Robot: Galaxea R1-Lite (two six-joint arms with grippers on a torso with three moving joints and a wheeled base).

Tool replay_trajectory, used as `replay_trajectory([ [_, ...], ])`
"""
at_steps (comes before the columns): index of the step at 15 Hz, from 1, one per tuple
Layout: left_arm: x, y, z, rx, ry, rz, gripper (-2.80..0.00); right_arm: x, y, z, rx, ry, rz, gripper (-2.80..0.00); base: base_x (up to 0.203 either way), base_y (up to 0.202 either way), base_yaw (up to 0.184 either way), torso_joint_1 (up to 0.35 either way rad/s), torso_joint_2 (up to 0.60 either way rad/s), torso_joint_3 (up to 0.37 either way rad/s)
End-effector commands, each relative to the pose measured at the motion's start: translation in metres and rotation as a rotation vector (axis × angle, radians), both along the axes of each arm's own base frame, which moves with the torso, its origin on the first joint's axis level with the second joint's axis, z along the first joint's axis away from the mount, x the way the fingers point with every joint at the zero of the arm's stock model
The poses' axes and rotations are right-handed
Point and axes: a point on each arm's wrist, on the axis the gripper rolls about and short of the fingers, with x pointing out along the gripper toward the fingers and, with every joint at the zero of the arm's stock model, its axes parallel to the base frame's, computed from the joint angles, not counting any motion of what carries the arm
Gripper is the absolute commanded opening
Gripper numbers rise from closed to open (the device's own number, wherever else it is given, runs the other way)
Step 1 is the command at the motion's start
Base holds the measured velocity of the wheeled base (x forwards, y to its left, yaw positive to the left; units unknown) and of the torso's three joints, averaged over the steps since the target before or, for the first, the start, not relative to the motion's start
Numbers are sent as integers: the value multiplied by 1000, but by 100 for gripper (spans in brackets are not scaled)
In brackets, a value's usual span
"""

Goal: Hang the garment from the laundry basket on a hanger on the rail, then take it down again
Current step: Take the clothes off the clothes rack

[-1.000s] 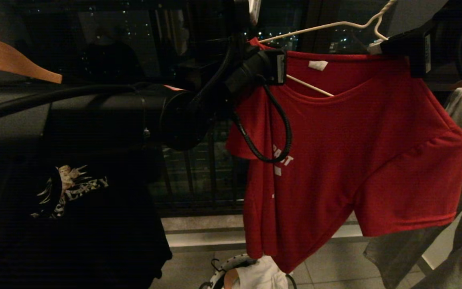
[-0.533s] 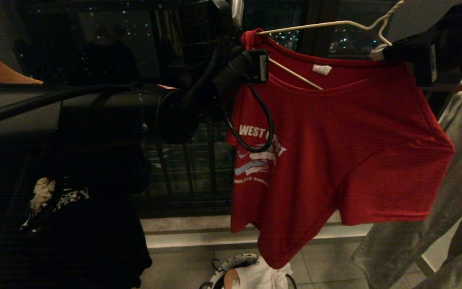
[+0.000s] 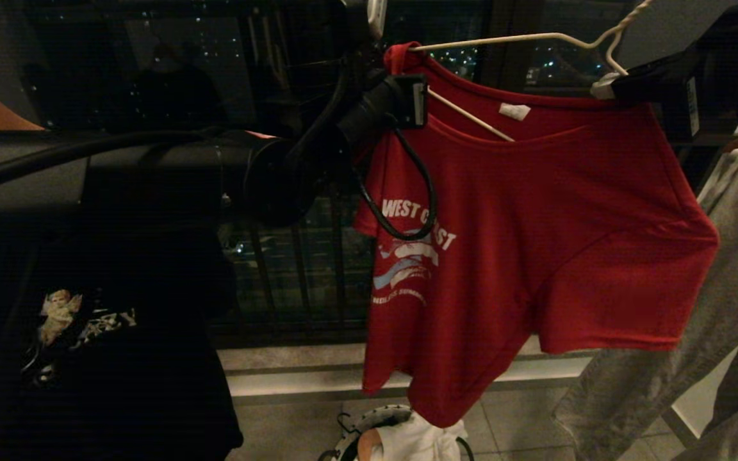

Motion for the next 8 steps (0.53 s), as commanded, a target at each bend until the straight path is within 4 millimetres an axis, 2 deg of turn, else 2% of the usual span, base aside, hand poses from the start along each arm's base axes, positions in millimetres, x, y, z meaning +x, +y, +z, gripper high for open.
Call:
replay_trajectory([
  [1,-7,-1,4,-5,2,-5,-280,1,0,-1,-1,7,0,-280,0,0,0,0,0,0],
  [5,-27,-3,4,5,92,-33,-280,1,0,-1,2,7,2,-280,0,0,0,0,0,0],
  [8,-32,-3,5,2,106,-45,-280,1,0,-1,3,7,2,-280,0,0,0,0,0,0],
])
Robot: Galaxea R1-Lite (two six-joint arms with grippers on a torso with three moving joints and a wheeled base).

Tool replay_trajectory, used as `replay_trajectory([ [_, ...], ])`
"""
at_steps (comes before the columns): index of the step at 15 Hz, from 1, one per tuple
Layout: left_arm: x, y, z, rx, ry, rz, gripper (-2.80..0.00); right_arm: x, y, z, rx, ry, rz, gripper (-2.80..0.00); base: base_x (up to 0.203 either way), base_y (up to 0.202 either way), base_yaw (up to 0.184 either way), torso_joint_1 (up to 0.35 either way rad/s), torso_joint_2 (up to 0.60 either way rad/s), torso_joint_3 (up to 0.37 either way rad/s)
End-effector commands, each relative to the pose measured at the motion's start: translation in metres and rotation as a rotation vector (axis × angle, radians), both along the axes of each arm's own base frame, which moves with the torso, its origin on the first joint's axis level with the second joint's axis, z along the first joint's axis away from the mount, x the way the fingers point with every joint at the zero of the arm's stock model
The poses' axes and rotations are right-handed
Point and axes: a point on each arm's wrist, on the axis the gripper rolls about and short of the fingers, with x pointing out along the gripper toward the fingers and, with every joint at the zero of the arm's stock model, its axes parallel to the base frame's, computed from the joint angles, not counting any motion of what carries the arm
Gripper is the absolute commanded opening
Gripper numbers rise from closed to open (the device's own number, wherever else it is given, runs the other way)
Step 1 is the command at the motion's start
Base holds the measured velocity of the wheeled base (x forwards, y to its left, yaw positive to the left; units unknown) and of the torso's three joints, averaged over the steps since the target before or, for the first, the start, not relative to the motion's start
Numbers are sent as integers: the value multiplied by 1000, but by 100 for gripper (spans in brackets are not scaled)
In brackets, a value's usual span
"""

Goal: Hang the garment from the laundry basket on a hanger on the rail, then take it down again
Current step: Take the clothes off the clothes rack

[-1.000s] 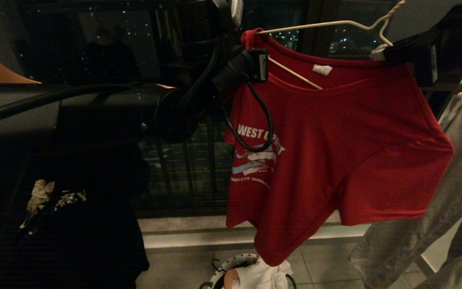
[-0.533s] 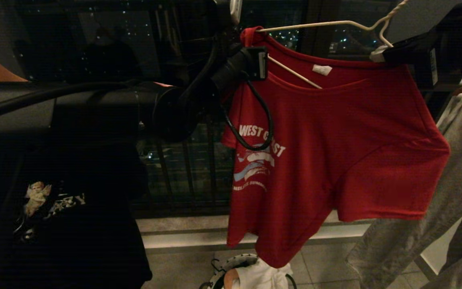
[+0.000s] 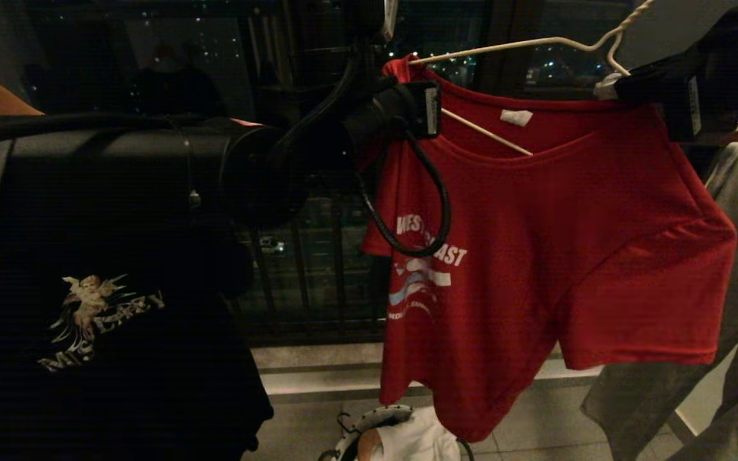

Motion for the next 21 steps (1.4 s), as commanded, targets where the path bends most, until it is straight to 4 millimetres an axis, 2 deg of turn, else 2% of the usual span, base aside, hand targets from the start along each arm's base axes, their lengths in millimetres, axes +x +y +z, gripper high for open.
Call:
replay_trajectory([
  [1,-4,2,3,4,7,-2,-280,1,1,-1,-4,5,3,-280,0,0,0,0,0,0],
  [4,-7,1,3,12,15,-10,-280,1,1,-2,-5,8,1,-280,0,0,0,0,0,0],
  [7,-21,-1,8,9,15,-50,-280,2,1,-2,-4,10,3,-280,0,0,0,0,0,0],
  [14,-50,17,7,39,48,-273,-280,3,1,-2,21,17,-1,-280,0,0,0,0,0,0],
  [21,-48,16,5,40,49,-274,-280,3,1,-2,21,17,-1,-280,0,0,0,0,0,0],
])
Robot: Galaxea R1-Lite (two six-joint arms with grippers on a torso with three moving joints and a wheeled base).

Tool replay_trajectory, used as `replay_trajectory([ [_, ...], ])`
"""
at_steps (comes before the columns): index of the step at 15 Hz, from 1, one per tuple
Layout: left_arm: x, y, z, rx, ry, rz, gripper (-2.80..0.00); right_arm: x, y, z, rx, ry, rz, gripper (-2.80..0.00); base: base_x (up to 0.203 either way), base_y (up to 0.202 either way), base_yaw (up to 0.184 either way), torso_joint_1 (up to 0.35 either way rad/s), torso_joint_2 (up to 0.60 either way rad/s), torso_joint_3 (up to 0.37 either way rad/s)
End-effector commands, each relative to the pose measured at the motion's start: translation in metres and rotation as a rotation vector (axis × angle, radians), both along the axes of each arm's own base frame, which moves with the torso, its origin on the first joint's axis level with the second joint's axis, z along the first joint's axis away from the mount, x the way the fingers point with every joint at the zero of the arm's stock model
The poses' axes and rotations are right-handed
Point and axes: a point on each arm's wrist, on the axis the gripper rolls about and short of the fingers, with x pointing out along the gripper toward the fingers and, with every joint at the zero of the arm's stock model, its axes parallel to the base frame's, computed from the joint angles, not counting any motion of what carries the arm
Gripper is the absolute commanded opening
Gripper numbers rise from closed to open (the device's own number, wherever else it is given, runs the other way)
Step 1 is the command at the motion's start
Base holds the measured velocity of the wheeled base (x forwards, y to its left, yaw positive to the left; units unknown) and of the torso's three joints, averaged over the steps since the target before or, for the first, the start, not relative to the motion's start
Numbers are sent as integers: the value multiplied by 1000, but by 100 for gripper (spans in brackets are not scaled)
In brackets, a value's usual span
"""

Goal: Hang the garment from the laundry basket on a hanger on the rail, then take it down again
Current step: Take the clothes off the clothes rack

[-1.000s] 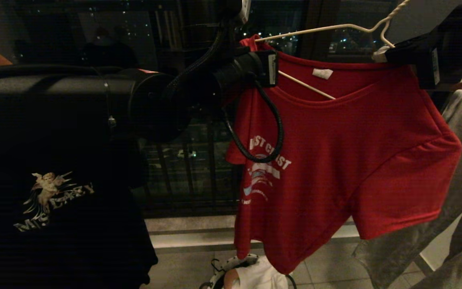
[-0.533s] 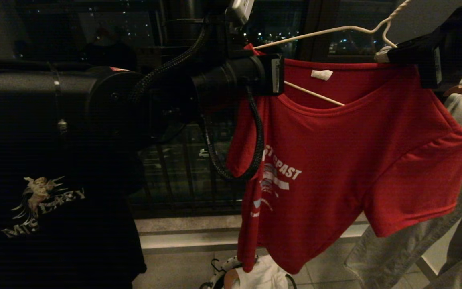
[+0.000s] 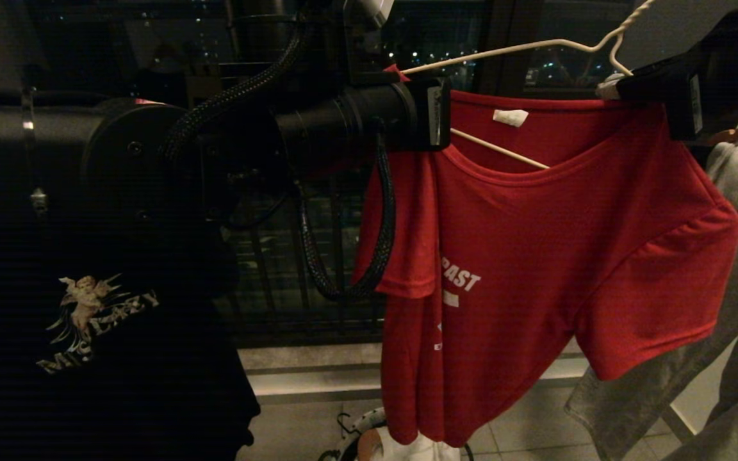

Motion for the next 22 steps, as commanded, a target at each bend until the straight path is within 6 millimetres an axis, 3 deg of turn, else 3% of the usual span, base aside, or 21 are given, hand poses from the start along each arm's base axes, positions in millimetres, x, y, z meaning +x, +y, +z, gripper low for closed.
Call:
replay_trajectory([
  [1,1,0,0,-2,-2,4,-280,1,0,-1,-5,6,2,-280,0,0,0,0,0,0],
  [2,2,0,-1,-1,-1,6,-280,1,0,-1,-4,4,2,-280,0,0,0,0,0,0],
  [3,2,0,0,-3,-1,7,0,1,0,-1,-4,4,2,-280,0,0,0,0,0,0],
  [11,12,8,-16,41,41,45,0,1,0,-3,-8,9,-1,-280,0,0,0,0,0,0],
  [15,5,17,-29,77,76,48,0,3,1,-7,-12,25,-4,-280,0,0,0,0,0,0],
  [22,-7,42,-35,98,101,78,0,7,0,-16,-23,61,-13,-280,0,0,0,0,0,0],
])
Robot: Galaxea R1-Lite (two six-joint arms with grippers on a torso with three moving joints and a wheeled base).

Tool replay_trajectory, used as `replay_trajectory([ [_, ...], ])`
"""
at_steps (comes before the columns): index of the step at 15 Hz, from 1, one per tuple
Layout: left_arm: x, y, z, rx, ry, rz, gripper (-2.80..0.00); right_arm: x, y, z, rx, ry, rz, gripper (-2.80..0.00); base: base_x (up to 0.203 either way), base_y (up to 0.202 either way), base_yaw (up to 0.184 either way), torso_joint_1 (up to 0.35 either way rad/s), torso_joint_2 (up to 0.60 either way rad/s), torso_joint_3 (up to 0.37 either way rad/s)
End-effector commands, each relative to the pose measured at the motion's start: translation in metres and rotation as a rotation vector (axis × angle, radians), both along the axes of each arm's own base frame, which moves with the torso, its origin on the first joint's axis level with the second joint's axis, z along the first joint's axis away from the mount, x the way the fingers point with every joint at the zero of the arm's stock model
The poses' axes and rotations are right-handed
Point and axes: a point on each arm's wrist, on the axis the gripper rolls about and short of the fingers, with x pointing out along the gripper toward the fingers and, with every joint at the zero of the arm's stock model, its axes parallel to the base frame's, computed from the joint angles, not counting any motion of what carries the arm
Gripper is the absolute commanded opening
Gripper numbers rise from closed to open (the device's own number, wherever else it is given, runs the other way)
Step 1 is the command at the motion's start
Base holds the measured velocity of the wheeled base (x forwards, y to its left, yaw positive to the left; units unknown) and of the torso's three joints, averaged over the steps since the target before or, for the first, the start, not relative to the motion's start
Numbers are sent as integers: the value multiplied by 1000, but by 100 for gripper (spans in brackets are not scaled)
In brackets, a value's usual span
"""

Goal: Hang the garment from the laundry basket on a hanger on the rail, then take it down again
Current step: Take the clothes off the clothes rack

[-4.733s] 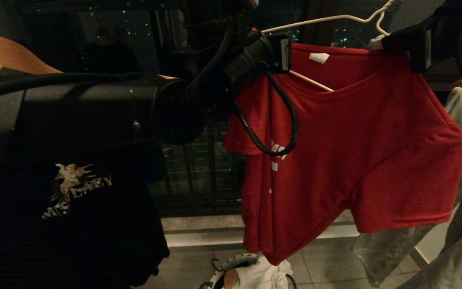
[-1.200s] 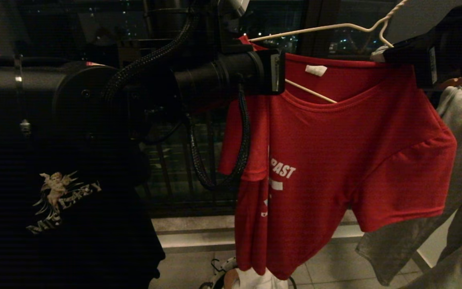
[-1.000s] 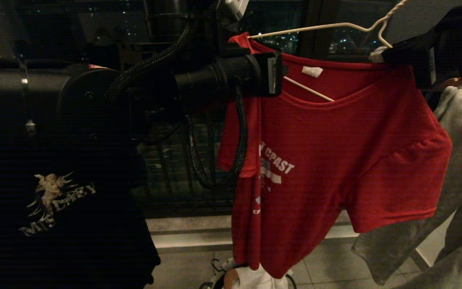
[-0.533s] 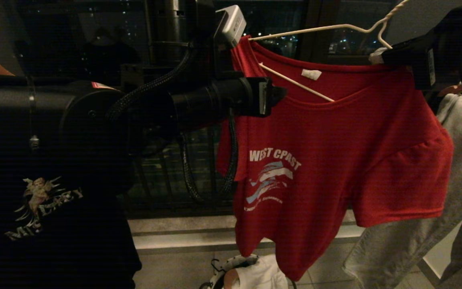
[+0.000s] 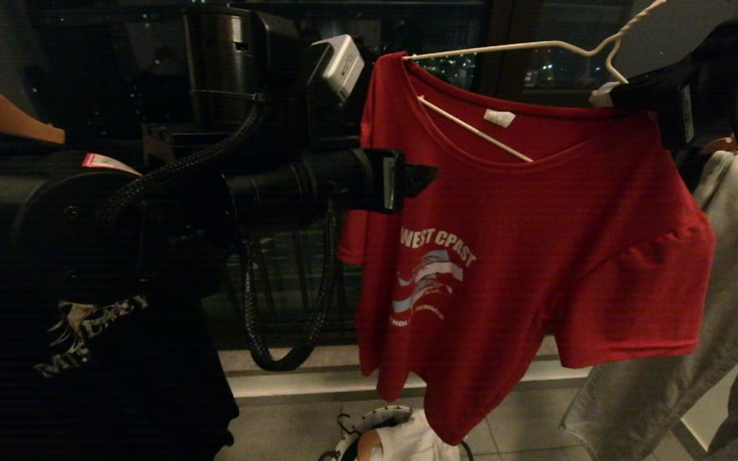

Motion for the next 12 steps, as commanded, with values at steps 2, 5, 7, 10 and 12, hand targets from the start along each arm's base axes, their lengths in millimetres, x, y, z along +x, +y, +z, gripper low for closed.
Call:
replay_trajectory([
  [2,-6,13,10,-22,-22,17,0,1,1,-7,-12,31,1,-280,0,0,0,0,0,0],
  [5,-8,18,18,-41,-42,26,0,0,0,-12,-18,49,-1,-280,0,0,0,0,0,0],
  [7,-8,18,21,-47,-49,37,0,-2,-1,-11,-22,44,-14,-280,0,0,0,0,0,0],
  [10,-3,15,32,-83,-71,79,-39,-8,-3,-7,-19,26,-19,-280,0,0,0,0,0,0],
  [12,-1,14,40,-108,-89,102,-280,-10,-4,-7,-19,25,-20,-280,0,0,0,0,0,0],
])
